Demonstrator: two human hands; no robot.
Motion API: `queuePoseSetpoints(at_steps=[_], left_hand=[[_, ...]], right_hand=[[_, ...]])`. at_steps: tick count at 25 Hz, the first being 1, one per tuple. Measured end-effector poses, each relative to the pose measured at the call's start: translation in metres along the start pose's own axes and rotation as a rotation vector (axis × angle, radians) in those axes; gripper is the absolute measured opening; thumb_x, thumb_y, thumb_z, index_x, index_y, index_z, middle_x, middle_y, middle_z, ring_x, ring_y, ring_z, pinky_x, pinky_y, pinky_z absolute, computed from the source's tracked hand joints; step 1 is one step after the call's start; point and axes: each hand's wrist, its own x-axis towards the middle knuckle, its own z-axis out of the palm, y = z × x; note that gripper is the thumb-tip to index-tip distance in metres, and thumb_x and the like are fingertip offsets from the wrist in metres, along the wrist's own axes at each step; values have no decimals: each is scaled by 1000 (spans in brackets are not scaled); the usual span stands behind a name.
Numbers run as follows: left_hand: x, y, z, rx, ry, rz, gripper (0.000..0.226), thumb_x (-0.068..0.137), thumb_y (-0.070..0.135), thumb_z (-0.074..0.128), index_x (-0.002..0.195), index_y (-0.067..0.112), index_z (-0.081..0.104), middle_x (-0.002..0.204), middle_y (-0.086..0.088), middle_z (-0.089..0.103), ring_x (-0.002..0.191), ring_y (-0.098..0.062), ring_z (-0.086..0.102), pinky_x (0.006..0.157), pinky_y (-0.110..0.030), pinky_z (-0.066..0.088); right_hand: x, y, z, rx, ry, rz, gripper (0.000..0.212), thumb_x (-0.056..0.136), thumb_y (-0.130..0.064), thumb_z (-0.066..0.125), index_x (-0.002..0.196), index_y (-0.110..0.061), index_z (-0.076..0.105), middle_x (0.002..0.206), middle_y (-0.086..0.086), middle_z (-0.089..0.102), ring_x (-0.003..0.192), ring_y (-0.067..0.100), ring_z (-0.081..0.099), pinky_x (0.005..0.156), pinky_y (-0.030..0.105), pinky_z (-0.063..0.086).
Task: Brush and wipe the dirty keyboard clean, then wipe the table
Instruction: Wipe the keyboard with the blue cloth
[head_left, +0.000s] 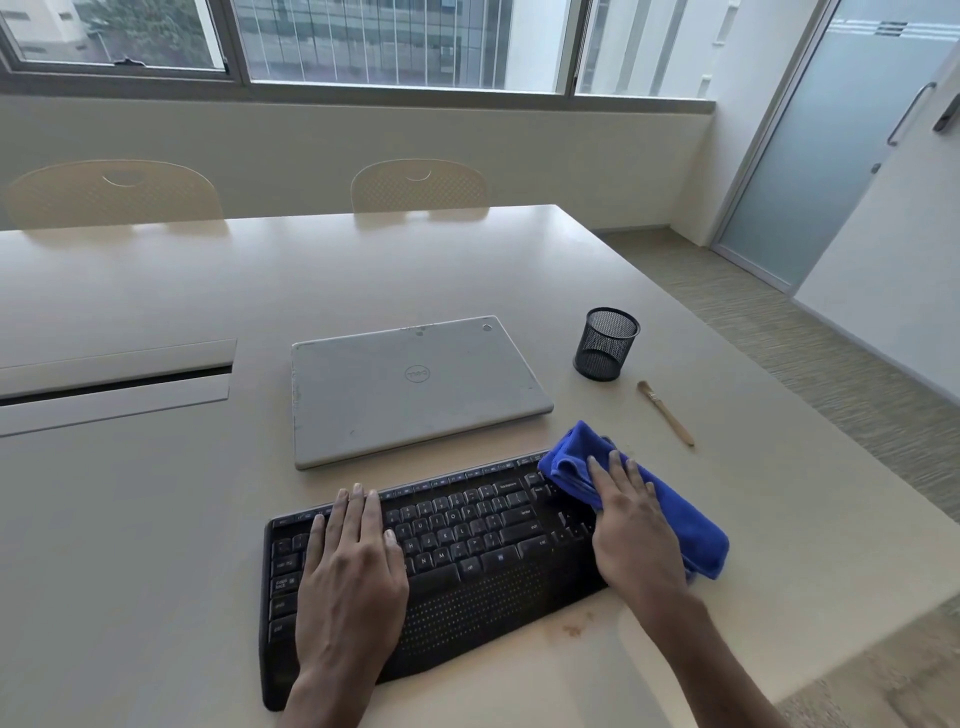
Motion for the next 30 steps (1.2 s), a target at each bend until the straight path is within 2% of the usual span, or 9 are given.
queuePoseSetpoints(at_steps=[5,7,9,11,12,18,21,26,30], left_hand=[[0,1,0,0,5,-4,65,102,37,26,154,5,48,162,-11,43,155,-22,35,128,-40,21],[0,1,-1,1,13,0,65,101,37,26,153,5,49,161,-12,45,154,-22,36,128,-40,22],[0,1,-1,2,14,2,65,101,37,26,153,5,49,161,-12,45,154,-22,36,128,-41,22],[0,2,-1,4,20,1,65,101,37,26,153,5,50,161,-12,46,154,-22,37,128,-42,24],[0,2,-1,6,23,-1,65,101,37,26,152,5,51,161,-12,47,154,-22,37,128,-42,24],[2,-2,3,37,36,20,63,98,32,33,146,0,57,154,-17,54,148,-27,47,124,-45,33],[1,-6,4,53,39,43,68,97,41,36,145,-3,57,152,-19,55,146,-29,50,122,-40,23],[1,-6,4,22,53,38,66,93,36,38,142,-3,60,150,-19,57,144,-30,52,122,-39,22],[1,-7,5,10,57,40,62,92,28,43,144,-1,58,152,-18,55,146,-29,49,123,-39,20]], right_hand=[[-27,-27,2,-75,-7,-56,70,104,-4,31,165,-20,2,173,5,-2,160,21,-1,130,34,1],[-38,-42,10,-99,-23,-74,69,101,-2,28,165,-16,4,172,11,1,160,26,5,130,38,7],[-49,-59,20,-159,-14,-86,66,95,0,30,161,-7,27,166,21,22,153,35,30,125,45,30],[-58,-73,32,-180,6,-102,60,85,0,33,138,2,61,141,30,56,125,43,63,98,53,57],[-64,-81,36,-203,-45,-108,60,82,-3,30,128,4,68,130,32,63,114,45,69,87,55,61],[-91,-138,49,-208,-202,-183,60,79,-11,31,118,4,74,118,35,68,104,50,71,74,57,63],[-98,-153,53,-178,-260,-193,60,79,-15,32,118,3,74,119,36,68,106,52,69,78,59,62],[-88,-153,61,-184,-122,-228,62,82,-15,32,129,0,69,131,34,63,120,52,62,98,60,53],[-72,-152,64,-126,-47,-245,64,82,-13,31,133,-3,67,135,30,62,126,48,61,101,57,53]])
